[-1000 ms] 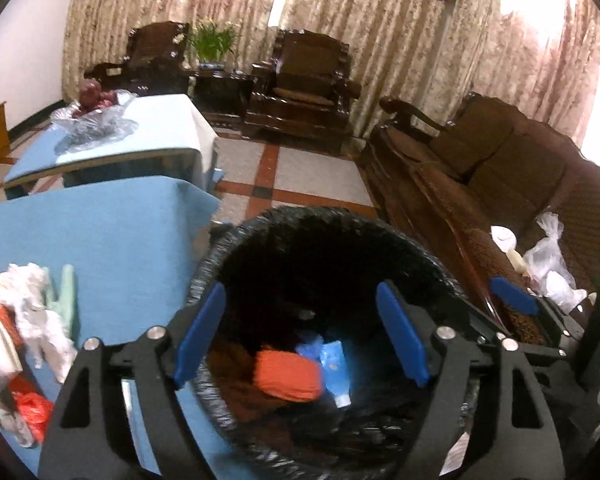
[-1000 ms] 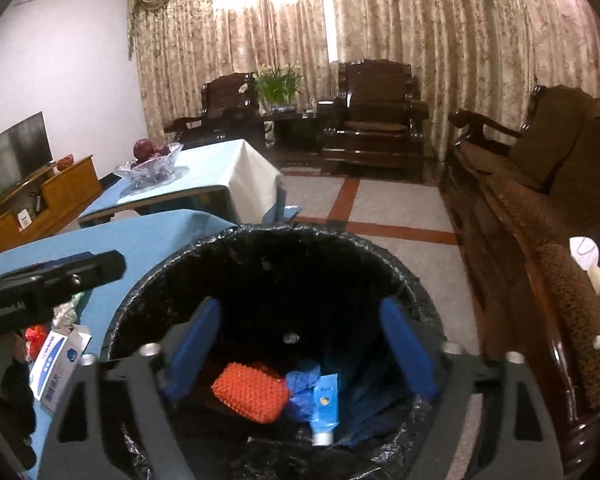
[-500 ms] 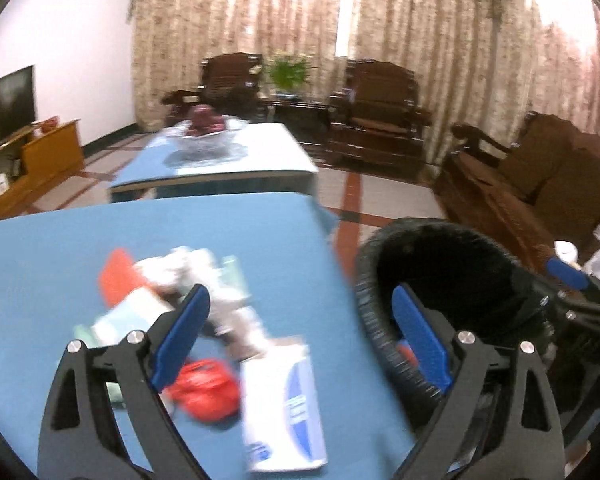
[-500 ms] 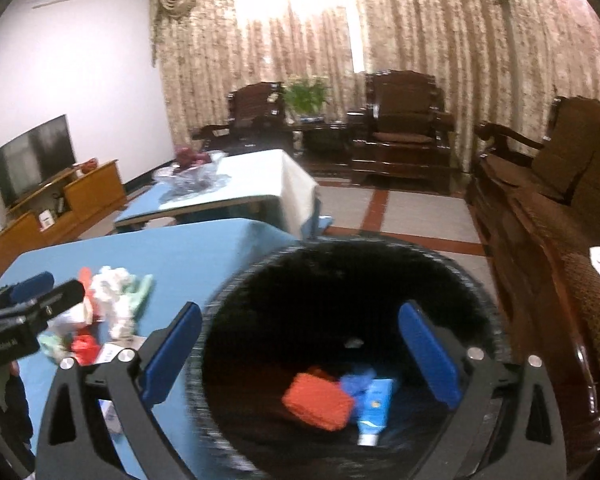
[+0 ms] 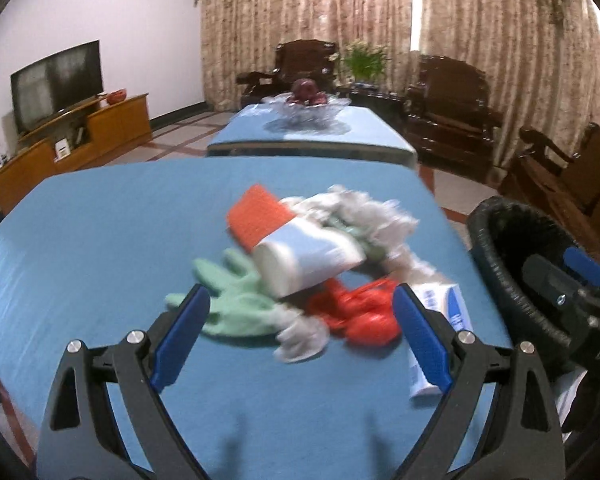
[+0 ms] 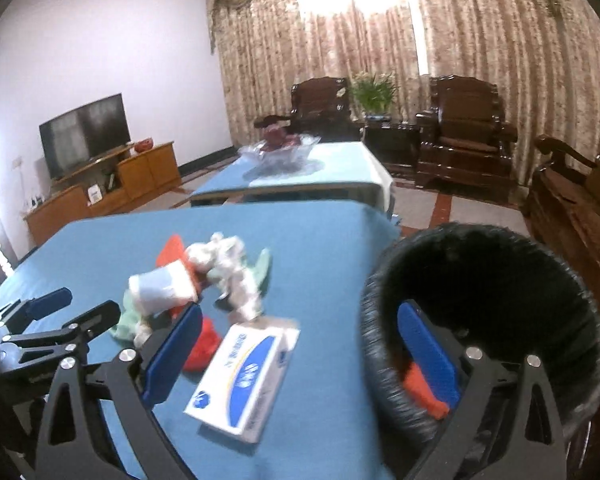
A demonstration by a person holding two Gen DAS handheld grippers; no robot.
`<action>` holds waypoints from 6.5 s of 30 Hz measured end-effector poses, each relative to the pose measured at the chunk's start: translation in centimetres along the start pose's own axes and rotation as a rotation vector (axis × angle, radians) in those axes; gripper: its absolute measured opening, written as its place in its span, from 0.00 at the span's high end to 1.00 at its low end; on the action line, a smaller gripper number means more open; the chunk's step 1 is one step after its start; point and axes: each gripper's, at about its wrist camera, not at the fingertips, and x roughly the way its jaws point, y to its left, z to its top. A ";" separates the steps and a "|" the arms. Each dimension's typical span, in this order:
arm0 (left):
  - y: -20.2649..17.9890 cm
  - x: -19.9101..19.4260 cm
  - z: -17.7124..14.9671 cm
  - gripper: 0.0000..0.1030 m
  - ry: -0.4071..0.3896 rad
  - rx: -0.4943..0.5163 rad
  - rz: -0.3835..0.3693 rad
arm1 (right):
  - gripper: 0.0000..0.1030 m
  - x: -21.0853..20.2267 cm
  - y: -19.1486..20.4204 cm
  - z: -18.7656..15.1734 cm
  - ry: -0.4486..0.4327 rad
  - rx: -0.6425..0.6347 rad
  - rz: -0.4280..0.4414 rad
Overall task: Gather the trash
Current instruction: 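Move both open grippers back over the table trash, then grasp the white-and-blue alcohol pad box with the right gripper, then grasp the red plastic bag with the left gripper while the right lifts the box, then carry the box and red bag over the black bin and open both grippers, then move both open grippers back over the remaining table trash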
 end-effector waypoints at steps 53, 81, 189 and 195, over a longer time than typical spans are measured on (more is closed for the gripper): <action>-0.2 3.1 -2.4 0.13 0.078 -0.017 -0.040 | 0.47 2.8 0.3 -2.1 0.192 -0.117 -0.014; -6.9 7.4 -0.9 0.74 0.132 -0.002 -0.090 | 0.47 1.8 -3.8 -1.3 0.132 -0.058 -0.031; 2.3 1.6 -0.2 0.13 0.025 -0.025 0.102 | 0.22 3.2 2.2 1.4 0.018 -0.174 0.106; 2.9 4.1 -1.5 0.13 0.097 -0.050 0.099 | 0.30 4.7 2.4 0.3 0.070 -0.187 0.123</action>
